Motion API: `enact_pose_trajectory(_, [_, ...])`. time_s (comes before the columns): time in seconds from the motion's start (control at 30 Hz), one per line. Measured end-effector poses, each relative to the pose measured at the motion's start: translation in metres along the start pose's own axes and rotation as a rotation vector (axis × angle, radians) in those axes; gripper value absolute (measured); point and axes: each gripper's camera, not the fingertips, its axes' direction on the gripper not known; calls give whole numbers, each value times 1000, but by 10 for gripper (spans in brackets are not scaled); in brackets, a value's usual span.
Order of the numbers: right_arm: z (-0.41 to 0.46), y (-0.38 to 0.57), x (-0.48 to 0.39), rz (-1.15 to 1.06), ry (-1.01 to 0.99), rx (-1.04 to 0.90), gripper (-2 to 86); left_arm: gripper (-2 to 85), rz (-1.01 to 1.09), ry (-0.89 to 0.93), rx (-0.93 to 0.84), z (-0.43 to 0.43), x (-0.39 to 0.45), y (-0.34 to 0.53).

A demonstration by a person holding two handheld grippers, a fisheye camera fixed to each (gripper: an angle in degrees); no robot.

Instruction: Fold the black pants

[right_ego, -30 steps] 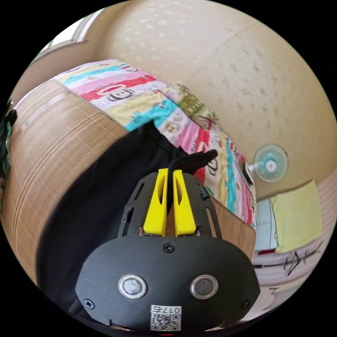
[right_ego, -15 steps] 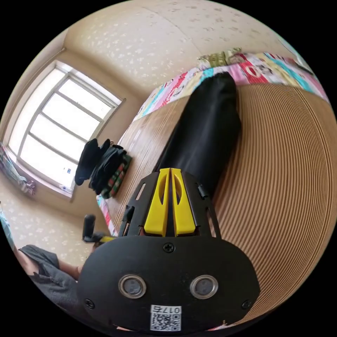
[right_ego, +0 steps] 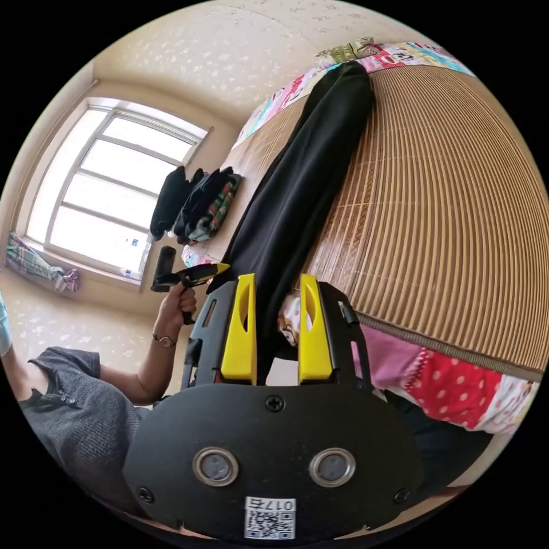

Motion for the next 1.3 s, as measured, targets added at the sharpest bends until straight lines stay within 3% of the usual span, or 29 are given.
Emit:
enact_pose_trajectory(0.07, [4, 0, -4, 15, 18, 15, 114, 43, 31, -60, -13, 2, 16, 4])
enact_pose_trajectory(0.17, [10, 0, -14, -26, -6, 52, 110, 41, 26, -9, -39, 11, 24, 11])
enact_pose_trajectory(0.3, [45, -11, -21, -64, 172, -102, 55, 39, 13, -58, -65, 23, 28, 17])
enact_pose_trajectory(0.37, [41, -16, -21, -88, 170, -129, 34, 36, 59, 7, -79, 23, 36, 18])
enact_pose_trajectory(0.47, [-12, -12, -29, -137, 101, 21, 25, 35, 187, 184, -90, 20, 45, 25])
enact_pose_trajectory(0.53, [-31, -4, -28, -131, 130, 70, 26, 38, 166, 74, -75, 22, 45, 34])
enact_pose_trajectory(0.67, [-4, -5, 12, -26, 230, -137, 51, 48, 93, -132, -46, 32, 40, 52])
enact_pose_trajectory(0.83, [-45, 6, 43, 32, 32, -85, 119, 101, 81, -197, 130, 4, 41, 61])
enact_pose_trajectory(0.93, [-40, 0, 65, 101, -23, -210, 135, 119, 78, -176, 33, 15, 32, 45])
enact_pose_trajectory(1.03, [-28, -8, 84, 162, -163, -250, 132, 78, 62, -123, -88, 38, 23, 34])
enact_pose_trajectory(1.13, [-25, -15, 105, 246, -201, -251, 78, 62, 88, -162, -88, 40, 25, 36])
enact_pose_trajectory(1.2, [-36, -14, 110, 170, -310, -256, 39, 54, 127, -132, -107, 39, 25, 37])
enact_pose_trajectory(1.3, [-75, 1, 99, 13, -398, -248, 22, 46, 247, 82, -182, 30, 27, 44])
